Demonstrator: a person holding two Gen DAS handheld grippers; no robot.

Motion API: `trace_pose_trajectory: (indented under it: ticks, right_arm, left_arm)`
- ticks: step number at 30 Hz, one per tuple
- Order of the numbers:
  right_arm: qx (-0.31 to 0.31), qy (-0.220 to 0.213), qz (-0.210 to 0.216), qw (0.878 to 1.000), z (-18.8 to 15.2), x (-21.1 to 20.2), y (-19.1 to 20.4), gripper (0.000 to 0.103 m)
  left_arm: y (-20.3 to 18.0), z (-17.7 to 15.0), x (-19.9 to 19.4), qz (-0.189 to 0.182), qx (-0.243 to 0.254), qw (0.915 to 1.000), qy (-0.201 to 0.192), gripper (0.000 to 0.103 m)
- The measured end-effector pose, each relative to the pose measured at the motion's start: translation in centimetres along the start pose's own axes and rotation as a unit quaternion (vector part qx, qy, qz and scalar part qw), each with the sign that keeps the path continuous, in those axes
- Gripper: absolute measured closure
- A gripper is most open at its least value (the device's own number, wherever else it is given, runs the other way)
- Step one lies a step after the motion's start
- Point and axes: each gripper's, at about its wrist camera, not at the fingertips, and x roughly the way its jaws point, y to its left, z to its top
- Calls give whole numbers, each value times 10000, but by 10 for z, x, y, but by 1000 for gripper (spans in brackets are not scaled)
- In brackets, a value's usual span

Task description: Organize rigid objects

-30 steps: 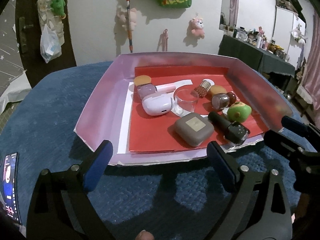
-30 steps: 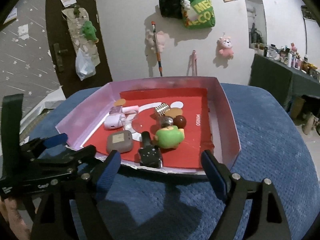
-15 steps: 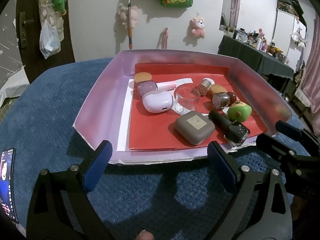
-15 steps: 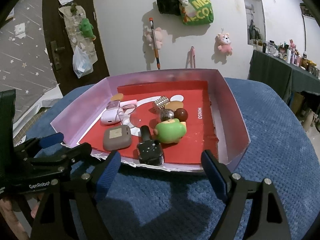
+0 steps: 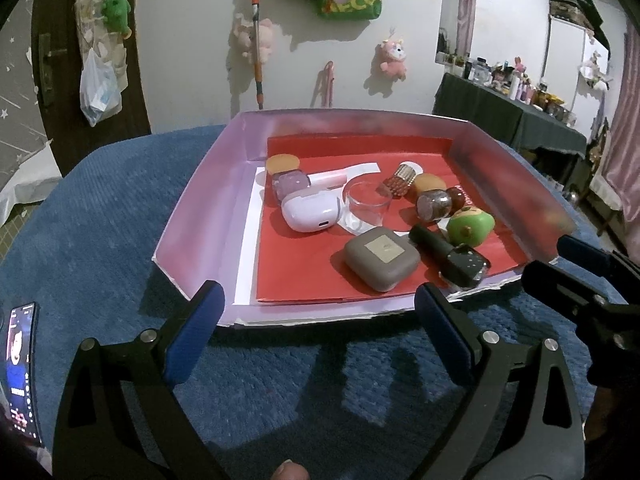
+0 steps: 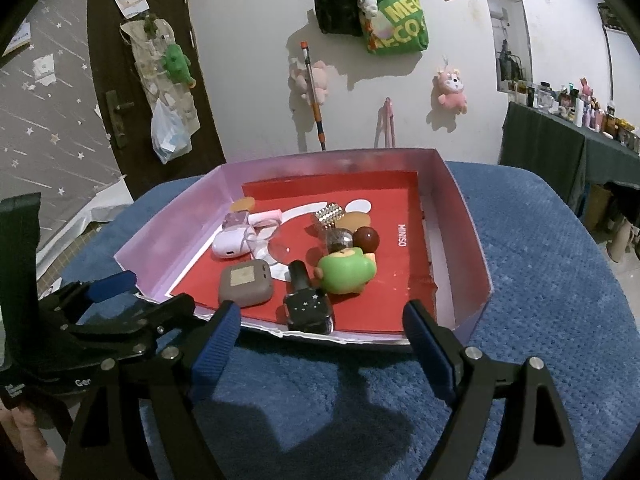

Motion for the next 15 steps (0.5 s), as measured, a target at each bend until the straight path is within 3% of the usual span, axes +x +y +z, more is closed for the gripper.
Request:
trace_pose_trajectory:
  ticks: [6, 15]
  right_arm:
    - [-17, 9, 54, 10000, -7, -17, 1, 11]
    - [81, 362, 30, 9993, -38, -21, -3, 1]
  left_arm:
    - [-4, -7, -14, -87, 27, 10000, -25, 6]
    - [-4, -31, -19, -191, -119, 9996, 168, 0]
